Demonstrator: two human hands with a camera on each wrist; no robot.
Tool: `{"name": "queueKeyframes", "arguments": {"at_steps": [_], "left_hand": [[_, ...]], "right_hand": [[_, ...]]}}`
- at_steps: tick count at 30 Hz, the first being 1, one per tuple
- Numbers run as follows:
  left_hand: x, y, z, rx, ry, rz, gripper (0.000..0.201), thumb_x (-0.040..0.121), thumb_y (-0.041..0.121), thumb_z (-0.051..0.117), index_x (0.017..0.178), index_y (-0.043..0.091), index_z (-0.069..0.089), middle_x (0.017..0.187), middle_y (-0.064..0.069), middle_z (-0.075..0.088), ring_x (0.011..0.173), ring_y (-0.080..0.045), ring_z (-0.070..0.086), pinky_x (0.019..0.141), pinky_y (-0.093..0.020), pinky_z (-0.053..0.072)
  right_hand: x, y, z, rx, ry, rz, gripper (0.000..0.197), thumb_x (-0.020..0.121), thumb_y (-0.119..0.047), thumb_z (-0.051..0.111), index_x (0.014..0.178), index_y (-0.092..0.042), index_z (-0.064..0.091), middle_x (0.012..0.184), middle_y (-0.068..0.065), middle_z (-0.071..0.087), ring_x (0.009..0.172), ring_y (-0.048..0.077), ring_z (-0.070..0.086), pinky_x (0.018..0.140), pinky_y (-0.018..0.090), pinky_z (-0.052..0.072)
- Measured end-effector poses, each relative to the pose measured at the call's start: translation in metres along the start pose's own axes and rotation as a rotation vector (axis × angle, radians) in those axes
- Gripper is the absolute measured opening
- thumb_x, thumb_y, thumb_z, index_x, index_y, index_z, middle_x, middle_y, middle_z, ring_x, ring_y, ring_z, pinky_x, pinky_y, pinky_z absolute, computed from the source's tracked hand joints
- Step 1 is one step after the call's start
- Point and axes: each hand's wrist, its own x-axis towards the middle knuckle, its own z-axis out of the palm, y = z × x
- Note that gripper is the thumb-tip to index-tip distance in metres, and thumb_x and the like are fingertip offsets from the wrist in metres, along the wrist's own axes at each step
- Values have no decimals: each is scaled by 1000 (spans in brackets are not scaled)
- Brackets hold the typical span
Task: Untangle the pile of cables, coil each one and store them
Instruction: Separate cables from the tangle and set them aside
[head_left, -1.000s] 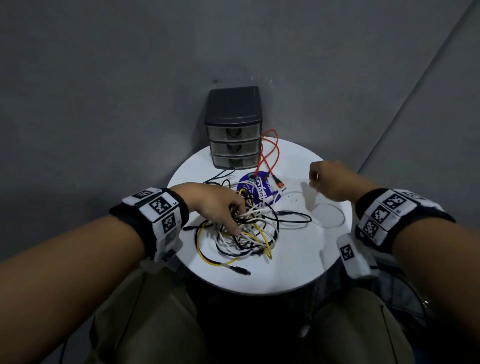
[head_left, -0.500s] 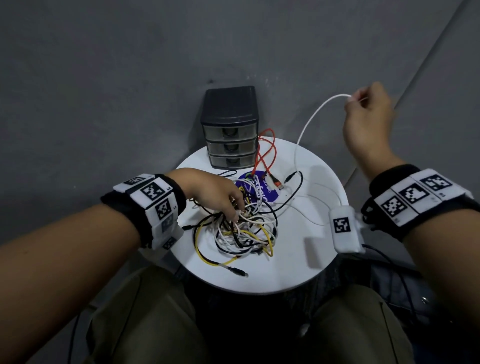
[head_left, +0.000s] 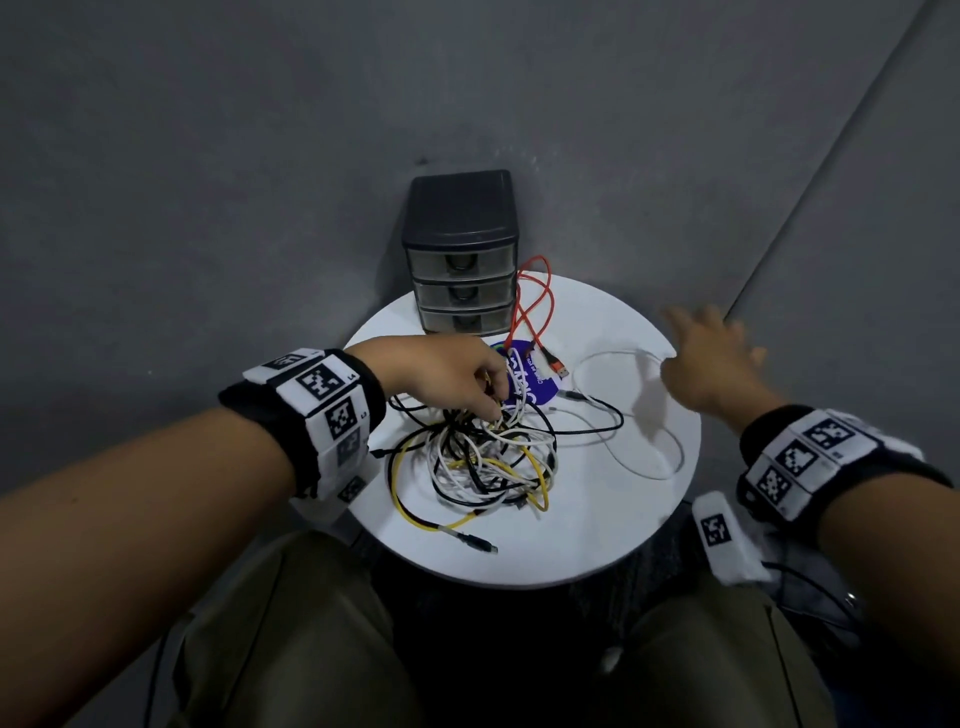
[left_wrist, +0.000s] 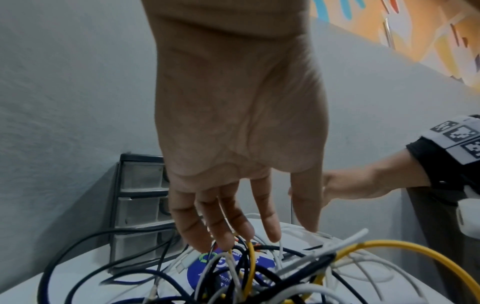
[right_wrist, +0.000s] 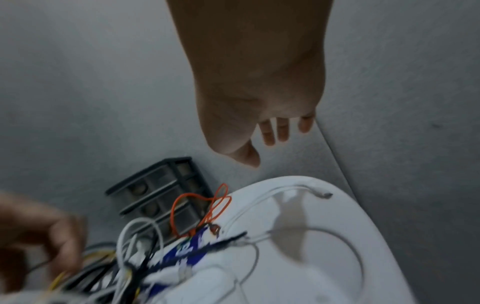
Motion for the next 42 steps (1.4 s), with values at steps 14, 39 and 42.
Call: {"name": "queueKeyframes", "arguments": {"at_steps": [14,39,42], "left_hand": [[1,2,10,128,-139,-183,47,90,52,67,135,40,59,122,-1,32,114,-25,49,108,-38,42],[-8,-4,8,89,-204,-133,37,103,46,50,135,29,62,126,2,63,115,-19,57,104,-38,46],[-9,10,-1,200,-4,-144,51,96,71,41,101,28,68,111,0,59,113,-21,45,103,-45,35]], "right_hand": [[-10,-70,66,-146,-235,-409,2,94,-12,51,94,-13,53,95,8,53,84,28,53,68,32,43],[-6,-58,41,63,-445,-557,16,92,-8,66,94,-21,74,91,-8,65,88,13,60,79,27,47],[-5,-63,30,67,-377,-487,16,91,-12,64,91,-25,74,95,-5,67,92,18,61,79,29,48]]}}
